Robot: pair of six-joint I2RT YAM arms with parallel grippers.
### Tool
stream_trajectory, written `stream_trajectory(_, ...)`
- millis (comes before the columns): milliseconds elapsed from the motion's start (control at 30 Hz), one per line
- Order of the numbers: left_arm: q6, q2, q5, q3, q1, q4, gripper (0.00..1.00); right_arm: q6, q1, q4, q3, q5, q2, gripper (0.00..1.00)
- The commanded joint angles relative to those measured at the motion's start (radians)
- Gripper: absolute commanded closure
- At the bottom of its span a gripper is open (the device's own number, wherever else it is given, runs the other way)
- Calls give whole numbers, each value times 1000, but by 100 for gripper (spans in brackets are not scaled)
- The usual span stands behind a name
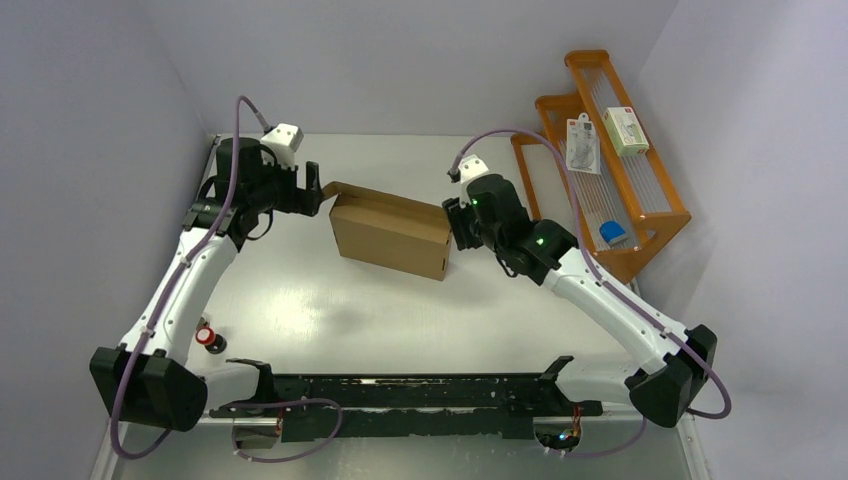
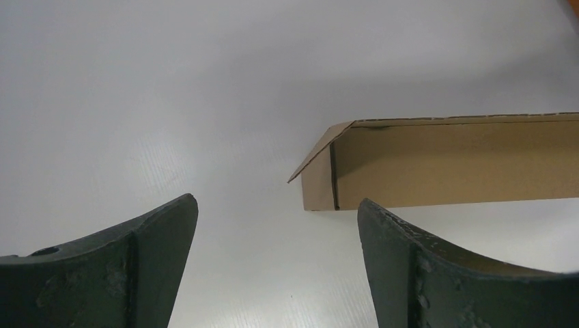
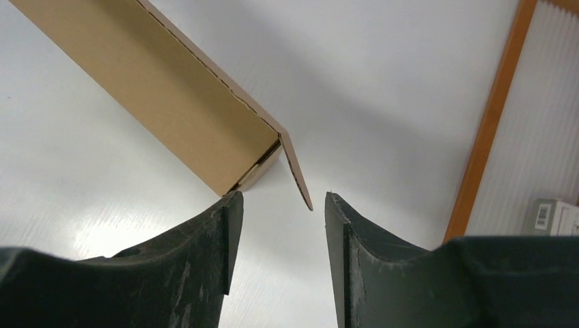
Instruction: Fold the paper box
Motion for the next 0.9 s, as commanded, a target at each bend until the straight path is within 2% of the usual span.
stream_trajectory(0, 28, 33, 133, 38, 22, 16, 9, 33, -5, 46, -28, 46, 3, 50)
stream_trajectory(467, 95, 101, 176, 81, 24, -26, 17, -28, -15, 110, -40, 35, 55, 73)
stream_trajectory(600, 110, 133, 200, 103, 24, -43, 20, -36, -18, 133, -54, 42, 51, 76)
stream_trajectory(733, 124, 157, 226, 128, 24, -57, 25, -37, -19, 133, -54, 47, 46, 87)
stream_trajectory(867, 135, 175, 261, 143, 24, -61, 30, -71, -19, 142, -61, 26, 39, 95)
